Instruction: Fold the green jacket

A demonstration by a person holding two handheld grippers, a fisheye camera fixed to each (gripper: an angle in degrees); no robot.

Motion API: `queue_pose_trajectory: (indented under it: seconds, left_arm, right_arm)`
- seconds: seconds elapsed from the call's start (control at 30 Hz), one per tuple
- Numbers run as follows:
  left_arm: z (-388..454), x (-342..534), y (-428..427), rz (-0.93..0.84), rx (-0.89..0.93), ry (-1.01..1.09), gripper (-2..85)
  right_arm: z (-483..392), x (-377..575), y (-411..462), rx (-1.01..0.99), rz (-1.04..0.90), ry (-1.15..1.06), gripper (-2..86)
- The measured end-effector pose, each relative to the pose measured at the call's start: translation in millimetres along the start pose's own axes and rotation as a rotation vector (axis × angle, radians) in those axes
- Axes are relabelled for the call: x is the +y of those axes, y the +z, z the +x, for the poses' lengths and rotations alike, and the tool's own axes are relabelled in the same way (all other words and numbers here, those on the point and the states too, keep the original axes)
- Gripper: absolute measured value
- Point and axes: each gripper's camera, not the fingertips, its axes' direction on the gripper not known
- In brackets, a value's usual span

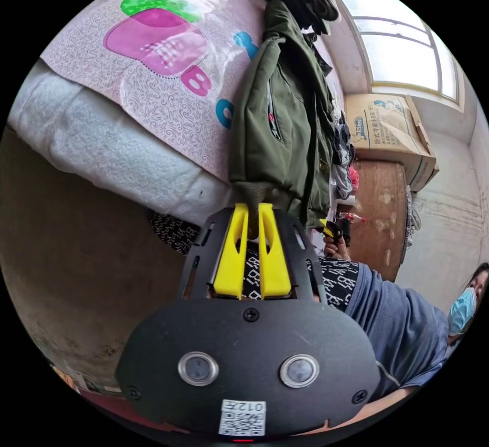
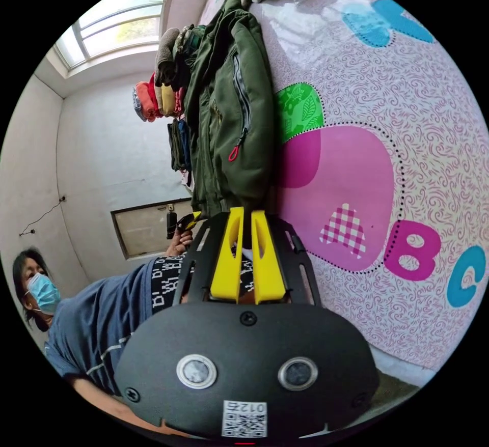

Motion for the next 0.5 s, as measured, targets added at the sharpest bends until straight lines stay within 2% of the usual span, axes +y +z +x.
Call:
queue_pose_trajectory:
  seconds: [0.13,0.5]
  left_arm:
    - [5.4,4.3,-21.8,0.019,0.064,0.046,2.0]
    - [57.1,31.0,-76.6,0.026,0.309,0.152,1.4]
  right_arm:
    - [-17.9,2.3,-30.6,-0.07,-0.002,-0.072,1.7]
    - [-53.7,31.5,-131.1,-0.311,0.104,-0.085,1.3]
